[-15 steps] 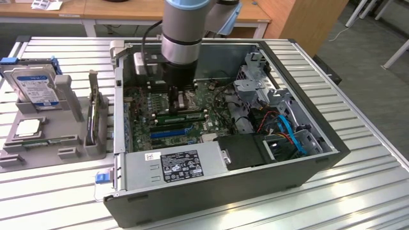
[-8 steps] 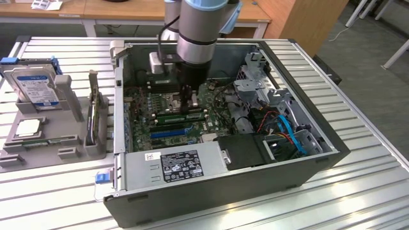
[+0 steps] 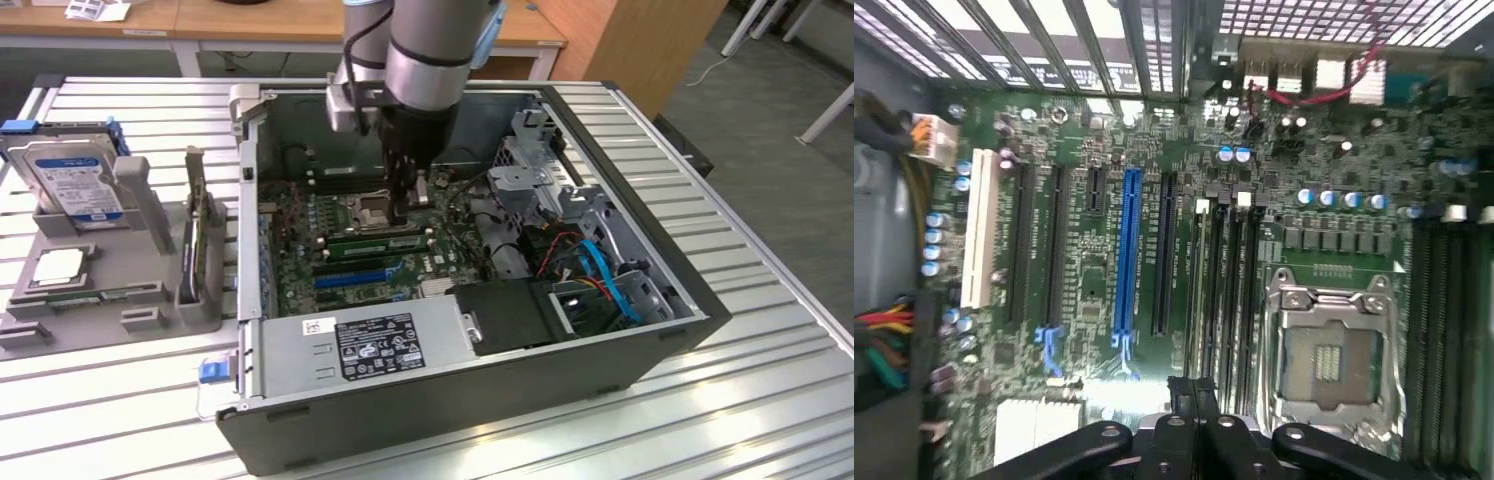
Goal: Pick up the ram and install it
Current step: 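Press down the ram until it locks into place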
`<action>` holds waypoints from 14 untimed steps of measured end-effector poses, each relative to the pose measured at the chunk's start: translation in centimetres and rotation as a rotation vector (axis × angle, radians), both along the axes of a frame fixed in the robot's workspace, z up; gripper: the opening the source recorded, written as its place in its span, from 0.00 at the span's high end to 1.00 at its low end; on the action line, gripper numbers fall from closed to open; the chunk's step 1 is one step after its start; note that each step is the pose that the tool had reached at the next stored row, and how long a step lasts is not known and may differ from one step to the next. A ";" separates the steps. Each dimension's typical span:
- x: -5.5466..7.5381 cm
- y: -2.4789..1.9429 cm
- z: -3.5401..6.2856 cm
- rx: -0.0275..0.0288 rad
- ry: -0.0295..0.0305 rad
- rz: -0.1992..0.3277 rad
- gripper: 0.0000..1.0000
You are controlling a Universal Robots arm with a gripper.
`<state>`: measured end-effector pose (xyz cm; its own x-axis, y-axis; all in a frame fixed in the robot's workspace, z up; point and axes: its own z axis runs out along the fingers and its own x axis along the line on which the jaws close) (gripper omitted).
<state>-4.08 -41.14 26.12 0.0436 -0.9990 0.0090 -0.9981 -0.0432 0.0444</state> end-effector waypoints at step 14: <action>0.8 0.00 6.35 0.0000 0.0012 0.000 0.89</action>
<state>-3.33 -41.14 32.47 0.0437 -0.9990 0.0089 -0.9980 -0.0433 0.0456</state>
